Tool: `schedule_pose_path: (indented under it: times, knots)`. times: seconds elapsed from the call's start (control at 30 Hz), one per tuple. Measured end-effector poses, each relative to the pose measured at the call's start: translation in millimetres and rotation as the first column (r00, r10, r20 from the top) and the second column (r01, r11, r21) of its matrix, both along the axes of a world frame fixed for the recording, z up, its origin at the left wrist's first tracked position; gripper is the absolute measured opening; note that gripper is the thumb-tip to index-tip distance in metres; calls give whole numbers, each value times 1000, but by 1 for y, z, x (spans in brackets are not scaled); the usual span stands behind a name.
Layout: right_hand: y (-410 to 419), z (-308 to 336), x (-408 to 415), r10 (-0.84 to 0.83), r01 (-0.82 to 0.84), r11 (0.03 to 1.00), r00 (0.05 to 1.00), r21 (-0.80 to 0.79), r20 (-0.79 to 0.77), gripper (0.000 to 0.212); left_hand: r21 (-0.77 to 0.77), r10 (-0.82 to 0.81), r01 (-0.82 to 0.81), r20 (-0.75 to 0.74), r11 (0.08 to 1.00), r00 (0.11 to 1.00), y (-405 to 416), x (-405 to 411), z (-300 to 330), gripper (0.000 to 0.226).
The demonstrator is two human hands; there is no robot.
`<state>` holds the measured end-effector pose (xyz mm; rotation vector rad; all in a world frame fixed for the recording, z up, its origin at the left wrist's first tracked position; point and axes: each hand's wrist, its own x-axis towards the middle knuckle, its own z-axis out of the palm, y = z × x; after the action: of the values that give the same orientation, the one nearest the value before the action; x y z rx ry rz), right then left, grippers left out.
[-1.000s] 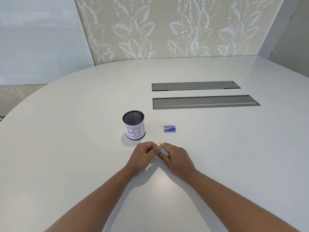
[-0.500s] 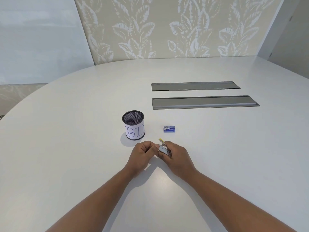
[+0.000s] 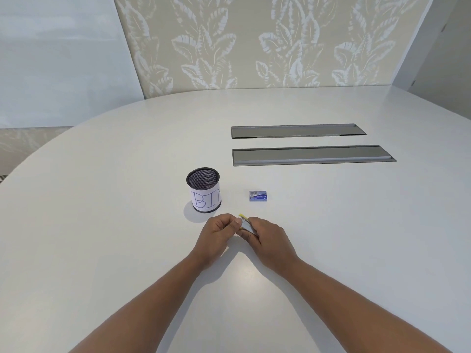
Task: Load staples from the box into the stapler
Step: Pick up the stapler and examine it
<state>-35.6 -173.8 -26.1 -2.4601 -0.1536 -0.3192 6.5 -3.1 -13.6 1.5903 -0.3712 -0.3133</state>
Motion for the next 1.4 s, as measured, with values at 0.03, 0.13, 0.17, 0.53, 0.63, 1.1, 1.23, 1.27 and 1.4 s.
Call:
schedule_pose_path:
  times: [0.03,0.13,0.17,0.53,0.63,1.1,1.23,1.27,1.4]
  knots:
    - [0,0,0,9,-9,1000,1000,-6,-1,38,0,-3,3,2,1000,1000,0,0,0,30]
    - [0,0,0,15,-15,1000,1000,-8,0,35,3,1,-1,17,1000,1000,0,-1,0,29]
    - [-1,0,0,12,-12,1000,1000,-5,3,35,11,5,-6,29,1000,1000,0,-1,0,29]
    - [-10,-1,8,5,17,931,998,364,-58,48,55,10,-15,84,998,996,0,3,-4,40]
    - [-14,0,9,59,-17,901,995,432,-84,39,69,3,-8,80,998,997,1,5,-2,33]
    - [-29,9,13,221,-90,857,954,507,-204,20,41,-59,58,31,997,998,6,12,-6,17]
    - [-29,10,11,222,-87,854,953,512,-208,18,50,-65,63,31,997,997,6,12,-7,13]
    - [-29,11,10,223,-88,855,952,511,-209,17,54,-64,61,37,997,997,6,12,-8,11]
    - [-27,13,9,235,-84,843,946,531,-225,17,42,-40,39,34,998,999,5,12,-8,9]
